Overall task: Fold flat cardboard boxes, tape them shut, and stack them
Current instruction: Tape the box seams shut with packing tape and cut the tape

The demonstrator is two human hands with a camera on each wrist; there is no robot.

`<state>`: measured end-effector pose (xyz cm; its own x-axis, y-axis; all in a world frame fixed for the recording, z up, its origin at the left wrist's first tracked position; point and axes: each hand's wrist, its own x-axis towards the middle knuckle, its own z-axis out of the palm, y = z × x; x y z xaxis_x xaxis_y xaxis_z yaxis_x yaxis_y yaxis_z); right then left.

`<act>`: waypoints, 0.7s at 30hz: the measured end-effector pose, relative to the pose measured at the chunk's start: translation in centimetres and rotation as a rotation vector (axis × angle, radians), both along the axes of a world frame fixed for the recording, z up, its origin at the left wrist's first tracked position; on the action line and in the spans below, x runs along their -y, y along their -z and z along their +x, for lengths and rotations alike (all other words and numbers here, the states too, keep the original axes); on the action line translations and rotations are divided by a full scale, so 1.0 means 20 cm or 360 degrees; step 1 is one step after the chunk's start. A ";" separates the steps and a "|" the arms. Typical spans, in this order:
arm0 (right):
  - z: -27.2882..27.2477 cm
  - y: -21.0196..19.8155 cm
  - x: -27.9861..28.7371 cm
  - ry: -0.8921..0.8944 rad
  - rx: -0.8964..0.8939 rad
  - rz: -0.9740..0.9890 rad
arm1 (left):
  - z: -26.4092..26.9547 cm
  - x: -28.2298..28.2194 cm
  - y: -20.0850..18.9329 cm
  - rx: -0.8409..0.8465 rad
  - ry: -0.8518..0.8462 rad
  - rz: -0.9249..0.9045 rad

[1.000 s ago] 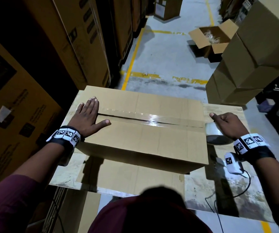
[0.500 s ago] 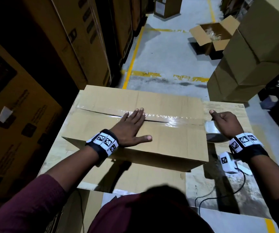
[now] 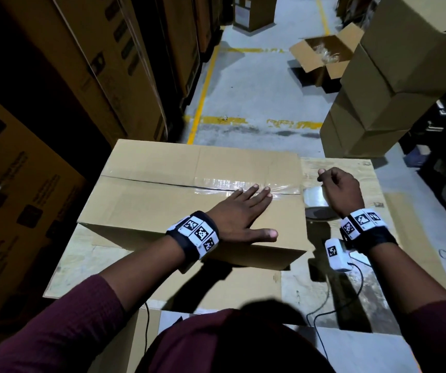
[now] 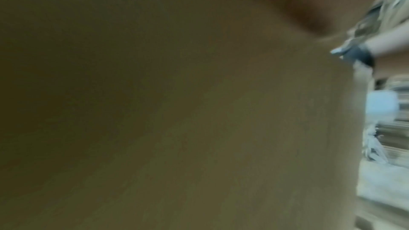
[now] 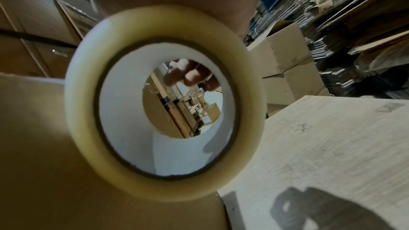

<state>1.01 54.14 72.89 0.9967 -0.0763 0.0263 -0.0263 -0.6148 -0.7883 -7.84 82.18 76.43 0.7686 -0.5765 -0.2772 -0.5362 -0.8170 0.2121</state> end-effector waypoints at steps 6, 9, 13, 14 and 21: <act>-0.03 0.09 0.17 -0.0038 -0.0298 0.0434 | 0.03 0.21 -0.16 -0.0264 0.0019 -0.0054; -0.11 0.15 0.24 0.0019 -0.0642 0.0935 | 0.08 0.26 -0.21 -0.0375 -0.0058 -0.0238; -0.21 0.20 0.24 -0.0046 -0.1036 0.1492 | 0.31 0.31 -0.26 -0.0032 -0.0228 -0.0494; -0.23 0.21 0.23 -0.0050 -0.1097 0.1541 | 0.39 0.31 -0.26 0.0043 -0.0285 -0.0450; -0.23 0.14 0.12 0.0054 -0.0918 0.1348 | 0.59 0.28 -0.07 -0.0021 -0.0693 0.0073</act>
